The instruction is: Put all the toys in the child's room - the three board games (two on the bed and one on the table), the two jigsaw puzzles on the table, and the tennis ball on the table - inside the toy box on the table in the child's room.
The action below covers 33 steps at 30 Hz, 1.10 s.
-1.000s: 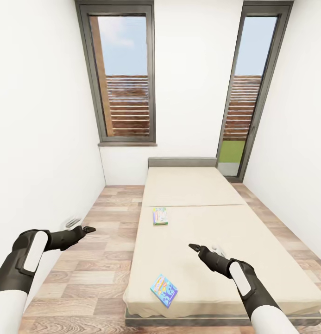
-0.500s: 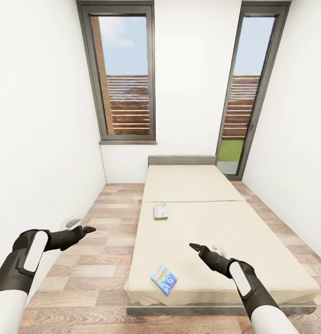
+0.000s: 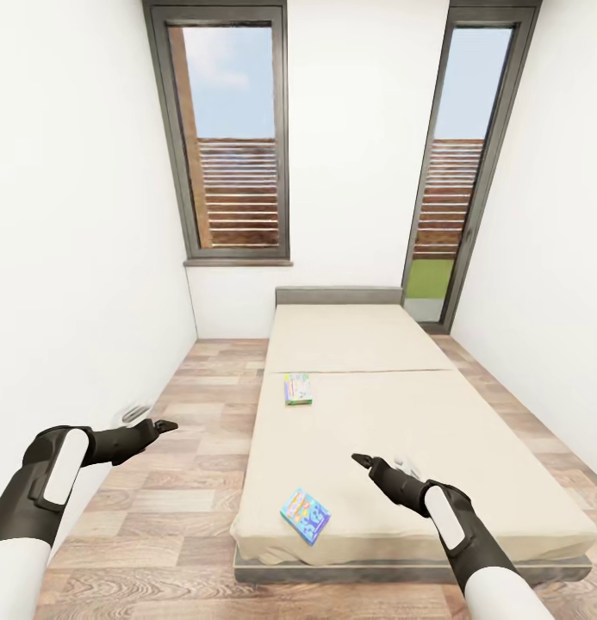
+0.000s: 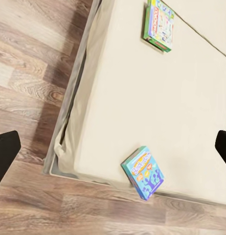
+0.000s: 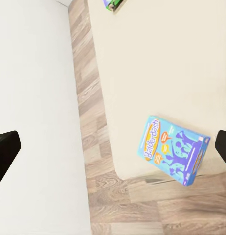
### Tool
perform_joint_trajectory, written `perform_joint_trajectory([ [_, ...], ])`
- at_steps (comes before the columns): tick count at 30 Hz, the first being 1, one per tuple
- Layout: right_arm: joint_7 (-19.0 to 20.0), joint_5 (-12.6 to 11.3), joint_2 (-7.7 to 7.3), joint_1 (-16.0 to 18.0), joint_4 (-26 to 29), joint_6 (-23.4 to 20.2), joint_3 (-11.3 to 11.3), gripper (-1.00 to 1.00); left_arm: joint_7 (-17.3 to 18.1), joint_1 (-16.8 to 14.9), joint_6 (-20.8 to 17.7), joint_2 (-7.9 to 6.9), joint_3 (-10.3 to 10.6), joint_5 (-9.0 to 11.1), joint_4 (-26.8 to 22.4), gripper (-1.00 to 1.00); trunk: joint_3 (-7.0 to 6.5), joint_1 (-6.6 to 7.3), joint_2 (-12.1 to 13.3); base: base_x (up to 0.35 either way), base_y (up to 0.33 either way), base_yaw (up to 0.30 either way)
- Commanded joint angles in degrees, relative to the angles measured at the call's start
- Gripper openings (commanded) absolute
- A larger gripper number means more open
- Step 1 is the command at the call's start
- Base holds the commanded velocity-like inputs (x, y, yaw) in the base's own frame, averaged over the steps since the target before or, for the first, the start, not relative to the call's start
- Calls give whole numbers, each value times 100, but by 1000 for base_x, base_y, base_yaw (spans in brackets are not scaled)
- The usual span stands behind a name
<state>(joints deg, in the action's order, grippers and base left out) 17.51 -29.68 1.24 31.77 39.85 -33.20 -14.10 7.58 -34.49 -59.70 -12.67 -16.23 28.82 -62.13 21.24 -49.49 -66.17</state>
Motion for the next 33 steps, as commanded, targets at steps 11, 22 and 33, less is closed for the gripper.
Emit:
perform_joint_trajectory([
  [11,-187,2,327,11,-387,844,-29,100,58,-5,-19,-7,-19,-57,2,100,205,-243,-447,0,0,0],
  [22,-568,-758,343,37,-1102,1003,-49,100,52,-5,-16,-9,-29,-60,3,100,313,-374,-688,0,0,0],
  [33,-838,-1214,348,125,-1427,1126,-42,100,51,-5,-20,-1,-160,-52,1,100,331,-396,-728,0,0,0],
])
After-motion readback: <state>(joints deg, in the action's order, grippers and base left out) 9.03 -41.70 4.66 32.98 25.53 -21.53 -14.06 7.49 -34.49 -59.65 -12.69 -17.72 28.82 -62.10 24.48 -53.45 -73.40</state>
